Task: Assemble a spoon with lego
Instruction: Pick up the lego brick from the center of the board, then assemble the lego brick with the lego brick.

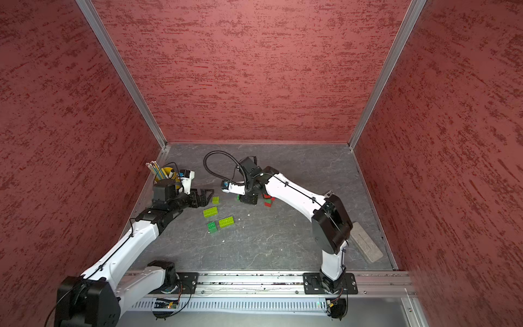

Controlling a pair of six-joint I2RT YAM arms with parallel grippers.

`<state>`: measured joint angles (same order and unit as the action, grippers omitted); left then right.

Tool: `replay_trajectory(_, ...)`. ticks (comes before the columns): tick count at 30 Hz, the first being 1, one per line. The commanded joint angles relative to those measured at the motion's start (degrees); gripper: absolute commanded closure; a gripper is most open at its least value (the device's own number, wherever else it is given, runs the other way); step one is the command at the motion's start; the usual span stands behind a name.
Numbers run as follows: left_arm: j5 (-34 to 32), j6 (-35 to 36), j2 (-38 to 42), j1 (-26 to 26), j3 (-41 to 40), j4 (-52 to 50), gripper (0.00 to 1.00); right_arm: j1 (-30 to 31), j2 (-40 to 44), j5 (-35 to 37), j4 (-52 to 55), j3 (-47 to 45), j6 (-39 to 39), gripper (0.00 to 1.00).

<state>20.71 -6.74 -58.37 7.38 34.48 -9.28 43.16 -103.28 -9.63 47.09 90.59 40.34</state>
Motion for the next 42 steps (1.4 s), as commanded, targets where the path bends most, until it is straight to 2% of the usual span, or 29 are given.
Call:
replay_trajectory(1,1.2,2.6,-0.1,2.3,-0.1,2.5,0.00,-2.7,4.2,5.5,6.0,0.4,-5.4,0.73)
replay_trajectory(7,1.1,6.0,-3.6,8.7,0.6,4.4,0.00,-7.4,7.7,10.4,5.0,-3.2,-12.8,0.73)
replay_trajectory(16,4.1,9.8,-8.3,12.8,2.7,4.4,0.00,-9.9,8.0,9.8,-0.1,-8.8,-16.5,0.74)
replay_trajectory(28,8.5,12.1,-9.5,14.8,2.3,4.9,0.00,-11.1,6.7,3.2,1.0,-9.7,-8.5,0.73)
replay_trajectory(42,7.9,12.1,-10.0,15.2,2.4,4.6,0.00,-11.7,5.8,4.1,0.9,-11.4,-6.8,0.75)
